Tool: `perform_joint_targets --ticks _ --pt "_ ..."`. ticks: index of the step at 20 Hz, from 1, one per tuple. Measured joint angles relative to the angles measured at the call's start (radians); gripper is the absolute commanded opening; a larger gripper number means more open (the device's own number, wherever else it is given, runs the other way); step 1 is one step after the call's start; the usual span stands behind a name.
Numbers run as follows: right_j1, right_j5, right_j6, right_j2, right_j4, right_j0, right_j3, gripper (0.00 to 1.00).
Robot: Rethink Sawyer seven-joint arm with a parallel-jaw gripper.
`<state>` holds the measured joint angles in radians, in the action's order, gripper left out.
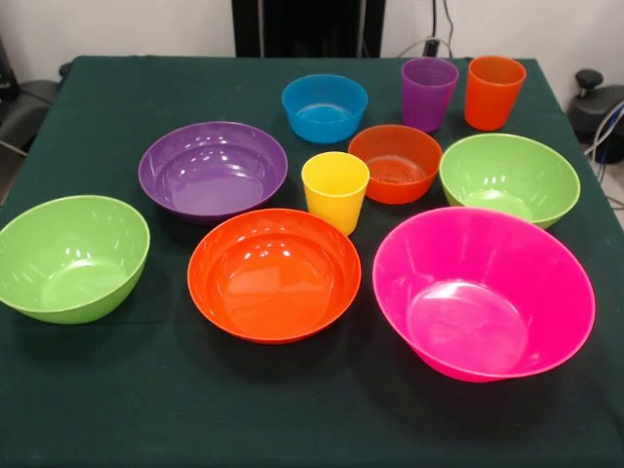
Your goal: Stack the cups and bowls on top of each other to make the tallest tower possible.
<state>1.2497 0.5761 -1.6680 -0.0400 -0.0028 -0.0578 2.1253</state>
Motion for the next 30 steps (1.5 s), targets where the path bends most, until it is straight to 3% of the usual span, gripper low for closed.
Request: perform_joint_targets --ticks 19,30 --pt "-0.001 0.000 -0.001 -0.001 0.000 -0.001 -0.009 1.00" --pt "-0.045 0.000 -0.001 -0.001 0.001 0.001 -0.014 1.00"
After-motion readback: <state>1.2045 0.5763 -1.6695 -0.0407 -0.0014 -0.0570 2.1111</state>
